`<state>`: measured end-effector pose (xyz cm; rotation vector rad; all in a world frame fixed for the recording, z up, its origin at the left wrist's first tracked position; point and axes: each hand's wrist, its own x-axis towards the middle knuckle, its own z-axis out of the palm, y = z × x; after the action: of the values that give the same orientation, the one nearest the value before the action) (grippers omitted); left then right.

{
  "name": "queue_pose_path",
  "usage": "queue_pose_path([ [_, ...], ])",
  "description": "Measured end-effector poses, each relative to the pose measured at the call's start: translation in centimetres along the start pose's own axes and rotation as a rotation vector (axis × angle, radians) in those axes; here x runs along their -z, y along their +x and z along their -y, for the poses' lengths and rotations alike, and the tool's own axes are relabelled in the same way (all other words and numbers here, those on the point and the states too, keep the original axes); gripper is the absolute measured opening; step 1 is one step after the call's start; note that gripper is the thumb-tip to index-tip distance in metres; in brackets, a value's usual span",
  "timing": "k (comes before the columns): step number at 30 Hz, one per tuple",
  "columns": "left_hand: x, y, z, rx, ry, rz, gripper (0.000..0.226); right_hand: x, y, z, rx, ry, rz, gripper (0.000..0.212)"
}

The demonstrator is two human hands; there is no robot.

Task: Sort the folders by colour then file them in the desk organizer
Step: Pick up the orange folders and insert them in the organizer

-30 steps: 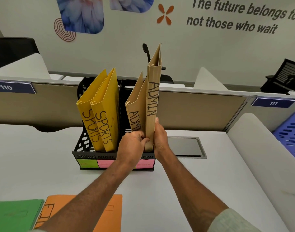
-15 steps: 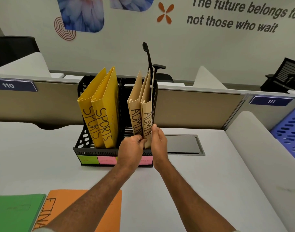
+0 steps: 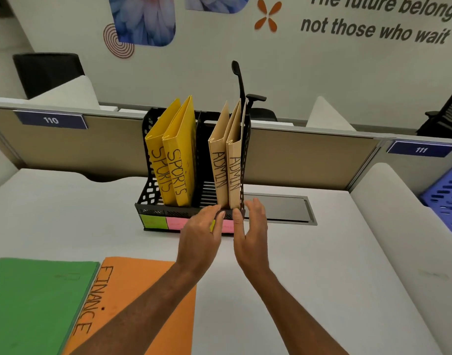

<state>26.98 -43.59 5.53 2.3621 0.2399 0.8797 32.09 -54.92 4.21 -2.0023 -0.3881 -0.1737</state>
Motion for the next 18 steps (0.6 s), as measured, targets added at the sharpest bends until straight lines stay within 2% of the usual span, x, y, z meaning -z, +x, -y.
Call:
queue_pose_path([
  [3, 0.9, -2.9, 0.2, -0.028, 0.115, 0.037, 0.041, 0.2, -2.5, -0.9, 0.050, -0.177, 0.036, 0.054],
  [8, 3.2, -8.3, 0.5, -0.022, 0.236, 0.131, 0.059, 0.2, -7.5, -1.4, 0.132, -0.358, 0.110, 0.059],
  [18, 9.0, -19.0, 4.3, 0.196, 0.390, 0.274, 0.068, -0.9, -18.6, -2.4, 0.124, -0.470, 0.270, 0.060],
])
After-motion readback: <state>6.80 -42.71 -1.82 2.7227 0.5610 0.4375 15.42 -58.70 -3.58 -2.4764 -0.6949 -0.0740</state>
